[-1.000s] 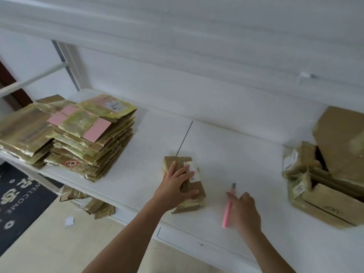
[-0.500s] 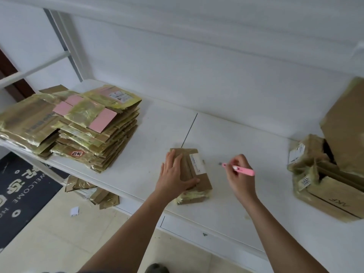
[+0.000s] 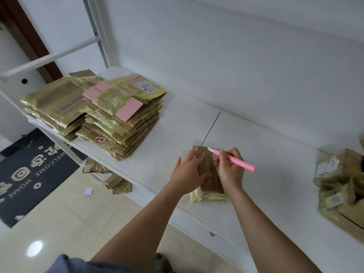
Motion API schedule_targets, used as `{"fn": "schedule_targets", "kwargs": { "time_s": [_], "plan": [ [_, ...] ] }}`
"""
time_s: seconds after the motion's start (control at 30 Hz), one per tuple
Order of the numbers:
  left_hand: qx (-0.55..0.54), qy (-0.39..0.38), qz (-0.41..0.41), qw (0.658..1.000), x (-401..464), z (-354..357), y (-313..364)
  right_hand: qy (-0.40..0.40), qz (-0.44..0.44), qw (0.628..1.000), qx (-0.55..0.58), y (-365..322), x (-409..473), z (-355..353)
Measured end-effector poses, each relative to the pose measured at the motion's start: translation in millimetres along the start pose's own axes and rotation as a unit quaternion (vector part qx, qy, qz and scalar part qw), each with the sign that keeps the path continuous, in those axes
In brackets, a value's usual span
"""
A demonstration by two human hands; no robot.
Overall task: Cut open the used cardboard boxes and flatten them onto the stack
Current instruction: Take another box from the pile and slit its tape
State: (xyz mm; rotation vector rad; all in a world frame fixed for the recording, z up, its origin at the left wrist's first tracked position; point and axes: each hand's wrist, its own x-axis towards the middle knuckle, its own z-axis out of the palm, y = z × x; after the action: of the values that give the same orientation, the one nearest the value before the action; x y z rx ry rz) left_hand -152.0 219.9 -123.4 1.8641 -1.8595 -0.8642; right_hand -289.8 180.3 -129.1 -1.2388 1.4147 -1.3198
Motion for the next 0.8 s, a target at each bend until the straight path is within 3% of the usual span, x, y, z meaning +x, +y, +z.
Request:
{"fn": "schedule_targets", "kwargs": {
  "time_s": [0.1, 0.5, 0.8],
  "plan": [
    [-0.022, 0.001, -0.006, 1.0, -1.3, -0.7, -1.1, 0.024, 0.003, 1.0, 0.016, -2.2, 3.4, 2.8],
    [-0.11, -0.022, 0.017, 0.994, -1.4, -5.7, -13.6, -0.003, -0.007, 1.0, -0.022, -0.7, 4.6, 0.4],
    [-0.122, -0.042, 0.002, 0.992, 0.1, -7.7, -19.7, -0.059, -0.093, 0.985, -0.136, -2.8, 3.9, 5.0]
  ]
}}
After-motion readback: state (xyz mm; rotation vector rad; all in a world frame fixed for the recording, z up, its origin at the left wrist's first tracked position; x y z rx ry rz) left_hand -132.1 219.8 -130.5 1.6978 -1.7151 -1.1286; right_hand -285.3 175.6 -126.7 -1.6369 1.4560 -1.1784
